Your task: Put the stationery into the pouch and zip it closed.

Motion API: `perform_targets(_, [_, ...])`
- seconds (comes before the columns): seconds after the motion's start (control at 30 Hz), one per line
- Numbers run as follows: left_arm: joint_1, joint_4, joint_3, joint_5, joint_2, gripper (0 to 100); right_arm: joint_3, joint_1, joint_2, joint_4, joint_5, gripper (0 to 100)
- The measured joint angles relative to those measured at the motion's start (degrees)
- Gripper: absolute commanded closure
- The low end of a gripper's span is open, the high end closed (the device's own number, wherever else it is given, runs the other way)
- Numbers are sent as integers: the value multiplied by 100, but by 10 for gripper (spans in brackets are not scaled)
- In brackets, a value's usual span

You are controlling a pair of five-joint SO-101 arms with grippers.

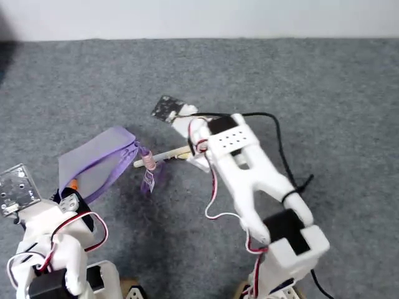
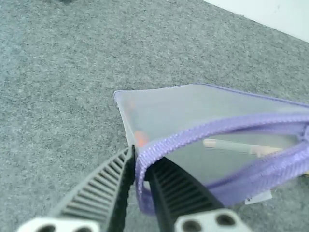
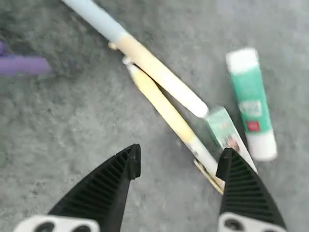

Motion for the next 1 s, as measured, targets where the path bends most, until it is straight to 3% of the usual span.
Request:
perform_targets(0.43, [0,0,9,0,0,988,-1336,-299,1952,-316,53,746])
perform_targets(0.8, [0,0,9,0,0,988,-2092,70,2321,1600,62,746])
perform_targets(1.0, [0,0,9,0,0,988,-2233,158,2321,2110,62,746])
